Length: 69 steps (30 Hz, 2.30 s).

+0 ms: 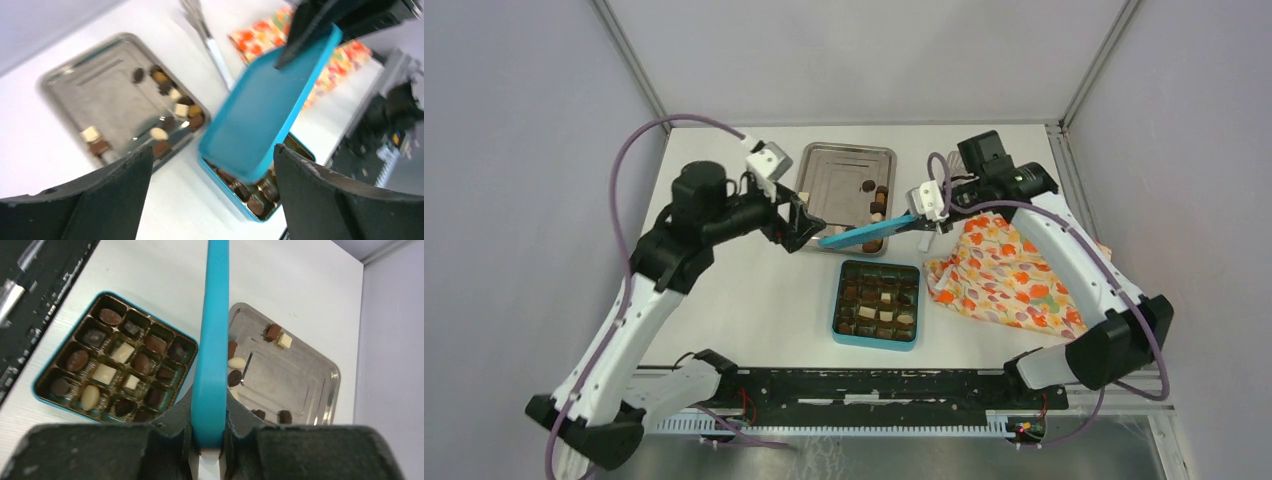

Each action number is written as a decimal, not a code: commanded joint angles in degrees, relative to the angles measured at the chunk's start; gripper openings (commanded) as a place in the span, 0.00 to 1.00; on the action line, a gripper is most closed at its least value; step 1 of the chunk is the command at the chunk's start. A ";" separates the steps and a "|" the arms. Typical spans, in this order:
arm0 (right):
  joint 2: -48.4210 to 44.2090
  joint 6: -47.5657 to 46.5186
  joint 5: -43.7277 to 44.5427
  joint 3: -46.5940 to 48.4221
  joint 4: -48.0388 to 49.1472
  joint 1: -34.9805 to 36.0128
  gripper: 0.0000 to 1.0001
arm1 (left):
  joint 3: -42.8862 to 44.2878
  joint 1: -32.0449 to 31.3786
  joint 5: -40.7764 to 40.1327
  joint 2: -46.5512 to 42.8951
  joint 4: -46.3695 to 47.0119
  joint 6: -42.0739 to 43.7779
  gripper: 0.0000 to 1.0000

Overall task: Pack the chocolate
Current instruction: Close the box lid on the packing box.

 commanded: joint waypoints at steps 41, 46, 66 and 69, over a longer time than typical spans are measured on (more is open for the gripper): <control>-16.40 133.43 -3.19 -62.48 89.80 -3.96 0.00 | -40.01 0.23 -18.36 -28.04 20.80 -38.27 0.86; -14.00 130.82 -2.50 -62.10 87.95 -3.98 0.00 | -40.63 0.28 -16.56 -25.92 21.38 -38.20 0.86; -13.65 126.66 -0.89 -61.83 82.36 -4.43 0.08 | -41.44 0.09 -6.99 -17.63 19.84 -36.07 0.70; -13.55 126.36 -0.21 -61.92 82.22 -5.31 0.08 | -41.69 -0.14 -5.96 -16.10 19.85 -35.81 0.68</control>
